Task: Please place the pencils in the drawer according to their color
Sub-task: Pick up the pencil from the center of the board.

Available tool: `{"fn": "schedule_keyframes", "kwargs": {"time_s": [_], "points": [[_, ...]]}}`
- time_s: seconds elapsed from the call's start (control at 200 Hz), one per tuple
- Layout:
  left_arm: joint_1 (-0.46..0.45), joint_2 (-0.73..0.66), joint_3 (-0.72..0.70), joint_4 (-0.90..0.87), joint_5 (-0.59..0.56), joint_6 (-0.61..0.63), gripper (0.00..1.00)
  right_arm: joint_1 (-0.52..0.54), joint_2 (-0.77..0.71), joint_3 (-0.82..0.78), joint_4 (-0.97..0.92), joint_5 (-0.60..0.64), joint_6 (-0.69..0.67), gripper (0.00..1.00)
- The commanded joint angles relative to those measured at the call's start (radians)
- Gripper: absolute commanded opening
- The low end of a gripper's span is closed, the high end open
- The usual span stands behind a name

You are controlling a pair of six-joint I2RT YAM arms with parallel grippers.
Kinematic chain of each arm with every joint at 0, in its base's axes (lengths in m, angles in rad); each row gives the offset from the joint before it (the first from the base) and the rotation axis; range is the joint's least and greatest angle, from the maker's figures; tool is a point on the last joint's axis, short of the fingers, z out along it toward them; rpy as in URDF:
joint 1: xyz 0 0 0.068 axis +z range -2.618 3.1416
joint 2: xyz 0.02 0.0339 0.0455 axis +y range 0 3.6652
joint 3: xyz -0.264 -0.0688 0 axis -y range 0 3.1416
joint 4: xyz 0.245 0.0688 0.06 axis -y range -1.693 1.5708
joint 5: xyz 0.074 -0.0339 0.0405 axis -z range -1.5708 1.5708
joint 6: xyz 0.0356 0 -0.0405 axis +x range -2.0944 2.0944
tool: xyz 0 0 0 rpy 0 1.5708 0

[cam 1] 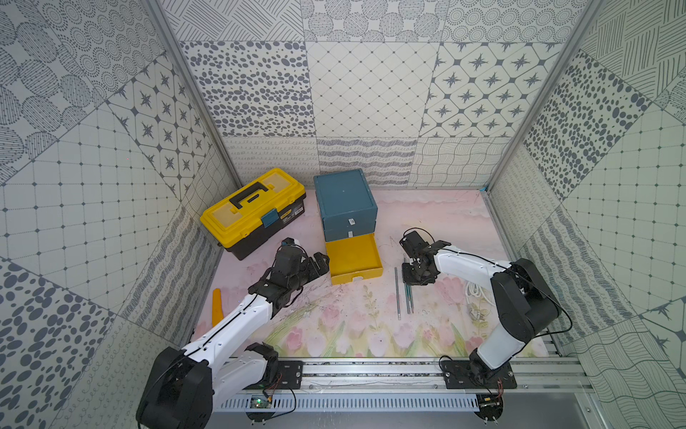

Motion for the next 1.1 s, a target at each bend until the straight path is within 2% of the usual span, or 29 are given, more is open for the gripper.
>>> {"fn": "schedule_keyframes", "kwargs": {"time_s": [0.0,0.62,0.806,1.026,1.096], "points": [[0.004,0.003,0.002,0.036,0.006,-0.004,0.99,-0.005,0.023,-0.001,0.026,0.003,0.005,0.24],[0.003,0.003,0.0,0.035,0.008,-0.003,0.99,-0.005,0.028,-0.019,0.015,0.059,0.034,0.23],[0.004,0.001,0.0,0.035,0.003,-0.002,0.99,0.001,0.022,-0.012,-0.045,0.089,0.044,0.16],[0.003,0.011,0.0,0.043,0.003,-0.003,0.99,0.005,0.004,-0.022,-0.072,0.045,0.041,0.12],[0.003,0.014,0.0,0.045,0.006,-0.004,0.99,0.005,0.021,-0.015,-0.096,0.028,0.046,0.14]]}}
